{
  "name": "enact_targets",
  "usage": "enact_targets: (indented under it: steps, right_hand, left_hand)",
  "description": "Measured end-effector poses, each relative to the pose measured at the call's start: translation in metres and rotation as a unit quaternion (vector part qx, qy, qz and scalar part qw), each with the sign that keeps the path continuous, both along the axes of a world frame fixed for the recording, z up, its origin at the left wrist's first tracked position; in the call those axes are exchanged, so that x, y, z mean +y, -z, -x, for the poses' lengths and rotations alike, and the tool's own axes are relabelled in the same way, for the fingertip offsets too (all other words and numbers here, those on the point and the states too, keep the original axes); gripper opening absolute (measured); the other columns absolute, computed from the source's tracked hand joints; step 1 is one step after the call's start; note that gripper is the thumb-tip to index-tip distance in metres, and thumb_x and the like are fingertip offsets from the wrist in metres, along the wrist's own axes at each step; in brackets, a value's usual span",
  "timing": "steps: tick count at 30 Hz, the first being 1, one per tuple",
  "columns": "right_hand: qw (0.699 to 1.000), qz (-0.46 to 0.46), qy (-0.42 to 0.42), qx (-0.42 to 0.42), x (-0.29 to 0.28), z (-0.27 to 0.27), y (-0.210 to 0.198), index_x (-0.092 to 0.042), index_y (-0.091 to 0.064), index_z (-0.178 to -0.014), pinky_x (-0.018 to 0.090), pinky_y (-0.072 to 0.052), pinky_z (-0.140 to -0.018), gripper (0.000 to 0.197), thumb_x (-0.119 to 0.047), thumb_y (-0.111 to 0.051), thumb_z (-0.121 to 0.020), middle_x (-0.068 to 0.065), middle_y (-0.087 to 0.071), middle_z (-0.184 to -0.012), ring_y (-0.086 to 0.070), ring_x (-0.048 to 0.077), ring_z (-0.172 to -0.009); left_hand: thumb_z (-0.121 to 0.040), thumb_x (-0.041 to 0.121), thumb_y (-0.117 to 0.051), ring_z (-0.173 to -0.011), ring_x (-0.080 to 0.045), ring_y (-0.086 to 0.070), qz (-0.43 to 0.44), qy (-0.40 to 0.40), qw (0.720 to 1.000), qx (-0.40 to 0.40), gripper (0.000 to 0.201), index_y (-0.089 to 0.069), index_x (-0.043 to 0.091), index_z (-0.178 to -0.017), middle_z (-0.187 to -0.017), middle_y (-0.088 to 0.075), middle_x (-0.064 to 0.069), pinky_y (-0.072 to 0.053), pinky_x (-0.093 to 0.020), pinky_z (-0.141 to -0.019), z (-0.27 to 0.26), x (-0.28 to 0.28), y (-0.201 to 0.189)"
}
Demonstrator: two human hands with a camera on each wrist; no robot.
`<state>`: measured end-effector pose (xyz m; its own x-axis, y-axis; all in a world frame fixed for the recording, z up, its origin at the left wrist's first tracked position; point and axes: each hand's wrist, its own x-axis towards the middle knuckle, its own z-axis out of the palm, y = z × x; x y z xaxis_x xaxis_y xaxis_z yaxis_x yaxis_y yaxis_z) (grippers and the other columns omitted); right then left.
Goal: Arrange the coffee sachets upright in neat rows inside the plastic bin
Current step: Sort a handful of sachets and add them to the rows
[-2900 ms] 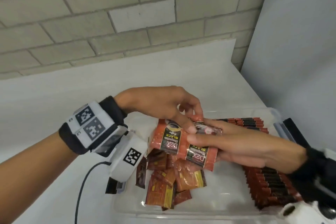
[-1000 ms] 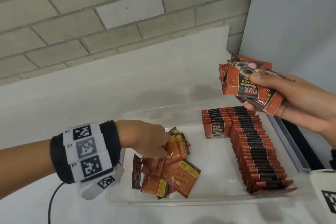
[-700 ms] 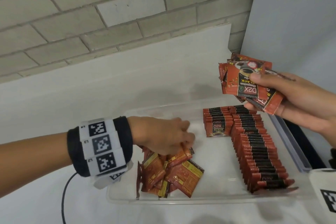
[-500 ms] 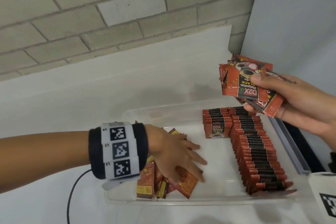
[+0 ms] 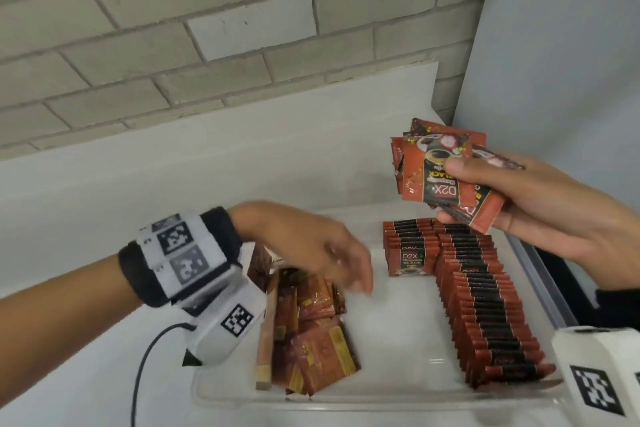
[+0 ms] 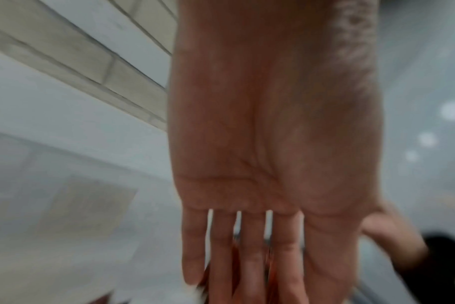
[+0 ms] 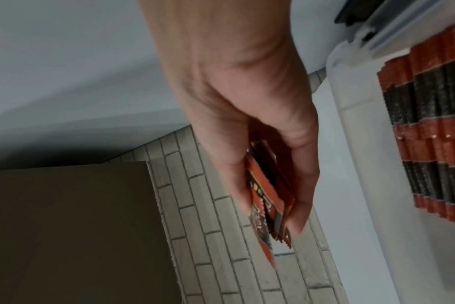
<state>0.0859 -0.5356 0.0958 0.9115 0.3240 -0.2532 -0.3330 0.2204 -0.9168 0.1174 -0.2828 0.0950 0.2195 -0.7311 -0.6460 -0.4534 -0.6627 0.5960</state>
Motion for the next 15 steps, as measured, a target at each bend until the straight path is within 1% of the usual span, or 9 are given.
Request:
enact_targets:
  steps: [2, 4, 5, 6, 8, 10, 12, 13, 15]
  right_hand:
    - [1.0, 0.003, 0.009, 0.003, 0.006, -0.005, -0.004, -0.006, -0.06, -0.117, 0.028, -0.06, -0.059, 0.049, -0.018, -0.069, -0.07, 0.014, -0.074, -0.1, -0.073, 0.02, -0.082]
    - [1.0, 0.021, 0.005, -0.007, 0.013, -0.011, -0.005, -0.008, -0.058, -0.121, 0.031, -0.061, -0.063, 0.051, -0.015, -0.068, -0.072, 0.013, -0.073, -0.104, -0.073, 0.023, -0.089]
    - [0.999, 0.03, 0.003, -0.012, 0.017, -0.013, -0.004, -0.009, -0.057, -0.122, 0.033, -0.061, -0.067, 0.053, -0.015, -0.069, -0.071, 0.012, -0.073, -0.106, -0.072, 0.024, -0.093]
    - [0.999, 0.034, -0.001, -0.016, 0.021, -0.015, -0.004, -0.011, -0.057, -0.123, 0.035, -0.061, -0.071, 0.055, -0.015, -0.07, -0.07, 0.011, -0.073, -0.107, -0.071, 0.025, -0.095]
    - [0.999, 0.036, 0.0, -0.026, 0.028, -0.019, -0.003, -0.015, -0.059, -0.122, 0.034, -0.06, -0.076, 0.056, -0.016, -0.072, -0.068, 0.009, -0.074, -0.106, -0.072, 0.024, -0.096]
    - [0.999, 0.032, 0.006, -0.042, 0.035, -0.02, -0.002, -0.019, -0.059, -0.123, 0.033, -0.059, -0.08, 0.057, -0.018, -0.072, -0.068, 0.006, -0.073, -0.107, -0.071, 0.022, -0.097]
    - [0.998, 0.025, 0.008, -0.055, 0.04, -0.022, 0.001, -0.022, -0.058, -0.124, 0.032, -0.057, -0.085, 0.055, -0.021, -0.071, -0.07, 0.004, -0.073, -0.11, -0.07, 0.02, -0.1]
    - [0.998, 0.029, 0.007, -0.063, 0.042, -0.022, 0.003, -0.023, -0.058, -0.124, 0.031, -0.056, -0.087, 0.055, -0.023, -0.071, -0.071, 0.003, -0.073, -0.11, -0.07, 0.019, -0.102]
    - [0.995, 0.05, 0.002, -0.084, 0.046, -0.022, 0.006, -0.023, -0.057, -0.124, 0.028, -0.054, -0.091, 0.057, -0.028, -0.071, -0.069, 0.0, -0.072, -0.111, -0.068, 0.016, -0.104]
  left_hand:
    - [-0.086, 0.055, -0.06, -0.11, -0.003, -0.059, 0.1, -0.11, 0.989, -0.011, 0.05, -0.055, 0.023, -0.124, -0.12, -0.063, 0.01, -0.047, -0.03, -0.1, -0.013, -0.001, -0.014]
    - [-0.069, 0.071, -0.062, -0.117, -0.009, -0.058, 0.199, -0.223, 0.953, 0.048, 0.084, -0.041, 0.023, -0.135, -0.13, -0.058, 0.002, -0.048, -0.03, -0.1, -0.018, -0.004, -0.018]
    - [-0.066, 0.071, -0.063, -0.121, -0.014, -0.057, 0.246, -0.267, 0.928, 0.084, 0.092, -0.035, 0.023, -0.139, -0.134, -0.055, -0.002, -0.047, -0.033, -0.101, -0.018, -0.007, -0.014]
    - [-0.066, 0.068, -0.063, -0.123, -0.017, -0.055, 0.29, -0.298, 0.902, 0.114, 0.092, -0.034, 0.023, -0.141, -0.136, -0.055, -0.005, -0.046, -0.037, -0.103, -0.018, -0.012, -0.009]
    - [-0.07, 0.061, -0.063, -0.121, -0.024, -0.057, 0.358, -0.342, 0.851, 0.175, 0.077, -0.046, 0.023, -0.134, -0.132, -0.059, -0.009, -0.047, -0.043, -0.102, -0.016, -0.025, -0.002]
    - [-0.07, 0.056, -0.066, -0.114, -0.028, -0.061, 0.416, -0.387, 0.792, 0.222, 0.056, -0.064, 0.029, -0.118, -0.123, -0.065, -0.01, -0.05, -0.046, -0.096, -0.014, -0.036, 0.003]
    - [-0.072, 0.049, -0.063, -0.112, -0.029, -0.062, 0.464, -0.407, 0.747, 0.246, 0.034, -0.071, 0.041, -0.103, -0.116, -0.069, -0.004, -0.053, -0.05, -0.091, -0.012, -0.043, 0.01]
    - [-0.074, 0.046, -0.061, -0.113, -0.03, -0.061, 0.482, -0.414, 0.728, 0.257, 0.03, -0.071, 0.044, -0.102, -0.116, -0.069, -0.003, -0.053, -0.052, -0.089, -0.011, -0.045, 0.012]
    - [-0.081, 0.04, -0.057, -0.12, -0.036, -0.056, 0.503, -0.418, 0.698, 0.29, 0.037, -0.064, 0.043, -0.117, -0.125, -0.064, -0.007, -0.049, -0.061, -0.088, -0.01, -0.048, 0.021]
